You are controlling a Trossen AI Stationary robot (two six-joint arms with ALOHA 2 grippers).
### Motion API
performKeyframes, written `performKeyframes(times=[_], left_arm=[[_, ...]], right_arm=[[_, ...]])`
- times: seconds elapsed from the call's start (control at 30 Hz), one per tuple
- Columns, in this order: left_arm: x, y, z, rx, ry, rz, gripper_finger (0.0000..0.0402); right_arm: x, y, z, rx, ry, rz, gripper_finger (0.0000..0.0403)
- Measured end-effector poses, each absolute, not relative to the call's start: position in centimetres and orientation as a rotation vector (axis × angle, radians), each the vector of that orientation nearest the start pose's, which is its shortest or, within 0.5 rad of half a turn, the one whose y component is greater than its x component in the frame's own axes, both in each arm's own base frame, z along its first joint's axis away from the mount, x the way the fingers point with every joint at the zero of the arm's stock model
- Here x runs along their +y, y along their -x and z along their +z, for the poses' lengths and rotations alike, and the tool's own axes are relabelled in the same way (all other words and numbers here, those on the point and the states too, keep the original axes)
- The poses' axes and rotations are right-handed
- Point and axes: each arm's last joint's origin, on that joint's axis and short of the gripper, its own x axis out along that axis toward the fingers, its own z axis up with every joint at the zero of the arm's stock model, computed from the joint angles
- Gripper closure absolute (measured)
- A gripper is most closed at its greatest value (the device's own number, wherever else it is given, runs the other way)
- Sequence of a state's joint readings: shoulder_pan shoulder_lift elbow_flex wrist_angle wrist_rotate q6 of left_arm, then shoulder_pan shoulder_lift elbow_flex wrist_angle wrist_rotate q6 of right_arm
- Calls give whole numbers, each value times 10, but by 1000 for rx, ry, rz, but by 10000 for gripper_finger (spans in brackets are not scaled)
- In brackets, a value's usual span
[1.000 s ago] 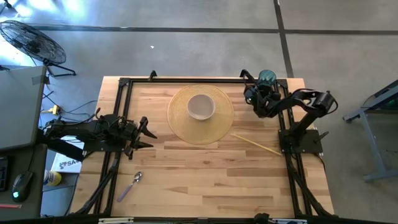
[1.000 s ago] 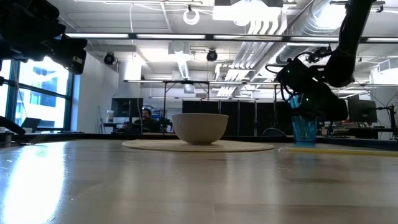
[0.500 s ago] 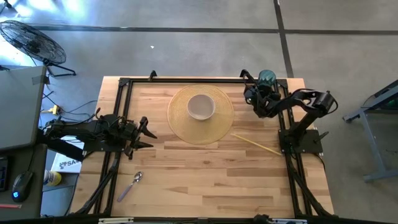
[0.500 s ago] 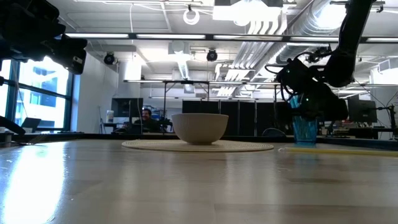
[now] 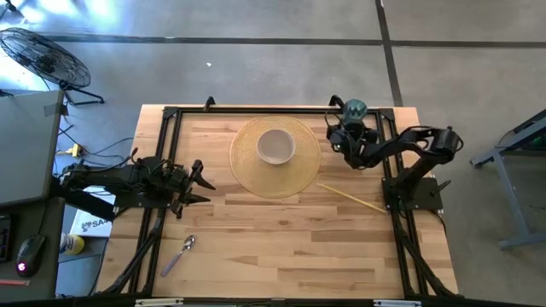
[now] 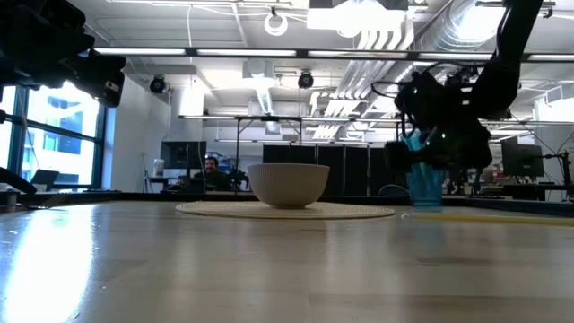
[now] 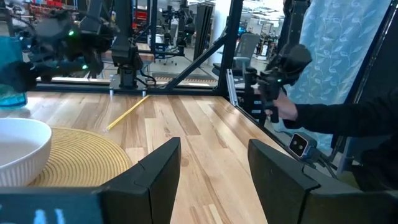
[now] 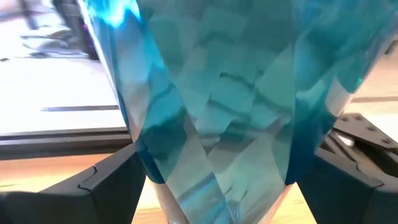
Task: Pick & Place Utensil
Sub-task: Put the blue cup into the top right of the white bowl on the brown mat
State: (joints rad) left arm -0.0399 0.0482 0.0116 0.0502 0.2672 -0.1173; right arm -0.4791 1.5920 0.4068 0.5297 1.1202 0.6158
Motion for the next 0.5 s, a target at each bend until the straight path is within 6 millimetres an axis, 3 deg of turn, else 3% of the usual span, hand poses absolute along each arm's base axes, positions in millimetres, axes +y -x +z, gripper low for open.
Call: performKeyframes(times=[0.23,0.5], left_arm=[[-12,-99,169,4,115,-308,216],[-12,-99,169,4,115,-311,216]], right_arm=[[-114,-211,142,168,-255,-1425,48],[-134,-231,150,210,-154,-1003,47]])
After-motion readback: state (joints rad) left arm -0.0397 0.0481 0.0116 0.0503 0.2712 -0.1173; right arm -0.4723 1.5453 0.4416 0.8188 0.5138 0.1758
